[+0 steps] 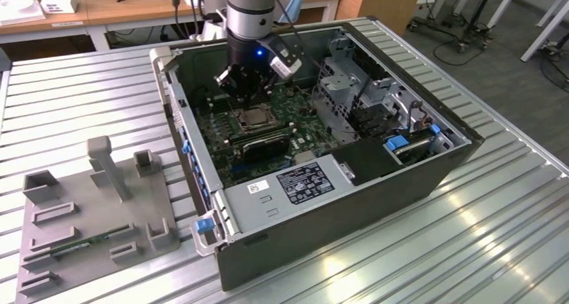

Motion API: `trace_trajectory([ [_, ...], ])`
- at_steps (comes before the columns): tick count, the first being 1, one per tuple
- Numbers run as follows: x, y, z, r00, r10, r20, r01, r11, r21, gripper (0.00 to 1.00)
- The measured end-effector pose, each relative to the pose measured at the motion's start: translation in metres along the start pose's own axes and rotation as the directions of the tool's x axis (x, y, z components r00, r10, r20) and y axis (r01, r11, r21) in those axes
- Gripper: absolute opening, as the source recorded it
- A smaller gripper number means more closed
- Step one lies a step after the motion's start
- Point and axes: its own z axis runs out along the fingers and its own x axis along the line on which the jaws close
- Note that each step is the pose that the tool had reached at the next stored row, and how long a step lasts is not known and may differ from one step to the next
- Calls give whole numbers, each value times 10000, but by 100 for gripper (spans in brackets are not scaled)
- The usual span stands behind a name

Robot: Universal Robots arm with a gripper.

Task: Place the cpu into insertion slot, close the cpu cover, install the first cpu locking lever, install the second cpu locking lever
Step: 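Close the cpu cover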

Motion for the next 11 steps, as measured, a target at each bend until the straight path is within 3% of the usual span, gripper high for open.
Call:
trace_trajectory([
  [3,3,-2,45,10000,-4,49,4,10000,6,11],
  [11,4,-4,103,10000,11,50,-11,10000,12,11],
])
